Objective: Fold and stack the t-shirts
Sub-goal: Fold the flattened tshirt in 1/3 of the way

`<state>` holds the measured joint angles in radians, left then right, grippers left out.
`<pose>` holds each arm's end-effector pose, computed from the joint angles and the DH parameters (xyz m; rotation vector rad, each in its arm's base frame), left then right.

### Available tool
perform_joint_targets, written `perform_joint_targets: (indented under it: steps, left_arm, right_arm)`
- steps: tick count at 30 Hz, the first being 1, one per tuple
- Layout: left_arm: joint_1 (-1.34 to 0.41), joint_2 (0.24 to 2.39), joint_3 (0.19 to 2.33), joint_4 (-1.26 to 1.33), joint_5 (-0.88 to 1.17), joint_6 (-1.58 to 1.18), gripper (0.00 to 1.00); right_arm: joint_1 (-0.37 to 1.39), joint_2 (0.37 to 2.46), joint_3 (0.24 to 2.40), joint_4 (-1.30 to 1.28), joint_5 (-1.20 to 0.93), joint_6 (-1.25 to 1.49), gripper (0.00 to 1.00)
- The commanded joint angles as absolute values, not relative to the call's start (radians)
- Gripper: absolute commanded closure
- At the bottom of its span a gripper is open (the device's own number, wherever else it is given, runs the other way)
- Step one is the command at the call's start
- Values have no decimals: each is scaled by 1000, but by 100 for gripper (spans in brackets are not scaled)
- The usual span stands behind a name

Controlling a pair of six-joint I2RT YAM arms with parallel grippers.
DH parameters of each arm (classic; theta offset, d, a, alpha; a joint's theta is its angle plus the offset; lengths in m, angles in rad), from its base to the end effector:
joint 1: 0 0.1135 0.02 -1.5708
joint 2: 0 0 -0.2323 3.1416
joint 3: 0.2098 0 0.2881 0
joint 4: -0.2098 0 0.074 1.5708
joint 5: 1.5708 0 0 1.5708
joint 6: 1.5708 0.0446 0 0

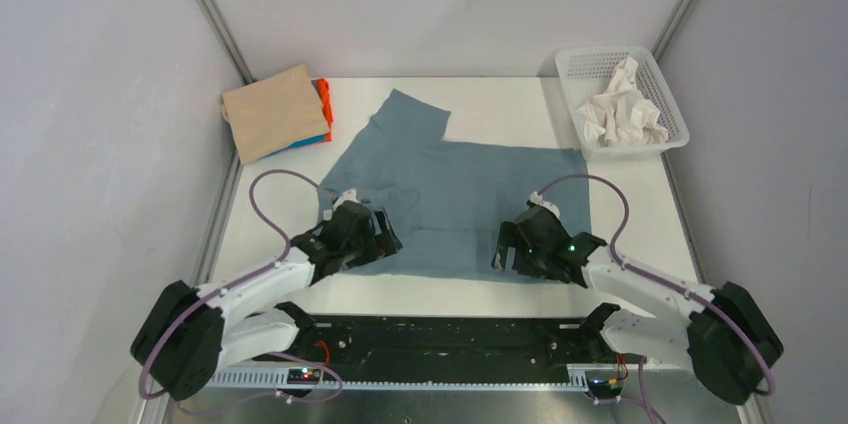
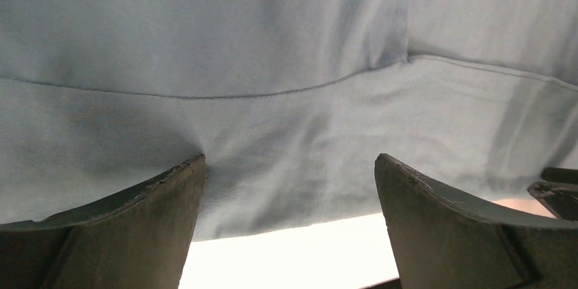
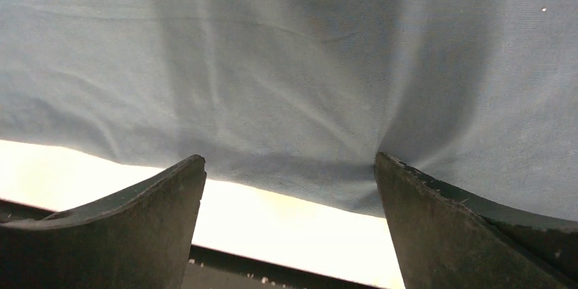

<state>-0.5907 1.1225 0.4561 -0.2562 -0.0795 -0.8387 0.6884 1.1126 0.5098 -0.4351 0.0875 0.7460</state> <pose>0.2091 -0.1360 0.1014 -0.3504 2.5352 -0.4866 0.1906 0.1517 0.1095 0.1083 2.6552 0.3890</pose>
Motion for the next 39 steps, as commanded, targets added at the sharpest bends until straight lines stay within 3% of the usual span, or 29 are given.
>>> perform_joint_targets:
  steps: [1, 9, 15, 26, 33, 39]
  left_arm:
    - [-717, 1052, 340, -433, -51, -1064, 0]
    - [-960, 919, 289, -658, -111, -1352, 0]
    - [-1018, 905, 330, -822, -173, -1403, 0]
    - [-991, 1015, 545, -976, -418, -1292, 0]
    - [-984, 983, 789, -974, -510, -1107, 0]
    - [-805, 1020, 947, -918, -551, -919, 0]
  right_arm:
    - [769, 1014, 391, -640, 48, 937, 1]
    - [840, 845, 365, -769, 88, 1123, 1]
    - [832, 754, 358, -800, 119, 1141, 1]
    - [769, 726, 363, -800, 122, 1113, 1]
    - [752, 725, 527, -821, 203, 990, 1]
    - [680, 737, 651, -770, 295, 880, 1]
